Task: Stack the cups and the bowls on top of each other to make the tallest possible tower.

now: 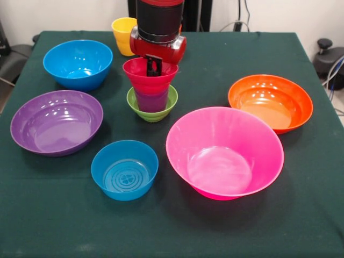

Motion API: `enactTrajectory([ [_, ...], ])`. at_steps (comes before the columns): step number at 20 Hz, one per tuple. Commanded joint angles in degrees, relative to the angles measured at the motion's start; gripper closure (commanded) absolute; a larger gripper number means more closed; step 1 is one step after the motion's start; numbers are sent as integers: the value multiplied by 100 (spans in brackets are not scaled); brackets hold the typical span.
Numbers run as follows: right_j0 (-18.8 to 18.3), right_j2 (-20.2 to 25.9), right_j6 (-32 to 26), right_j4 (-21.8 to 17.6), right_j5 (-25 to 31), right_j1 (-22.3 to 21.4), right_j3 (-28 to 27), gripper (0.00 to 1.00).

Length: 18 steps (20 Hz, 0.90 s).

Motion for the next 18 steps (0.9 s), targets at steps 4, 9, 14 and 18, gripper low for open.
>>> enactTrajectory([
  [4,82,142,382,-55,-383,527,-232,100],
  [9,107,142,403,-39,-387,386,-226,100],
  [14,48,263,310,73,-184,81,-60,100],
  [18,-39,373,260,184,-82,-163,124,100],
])
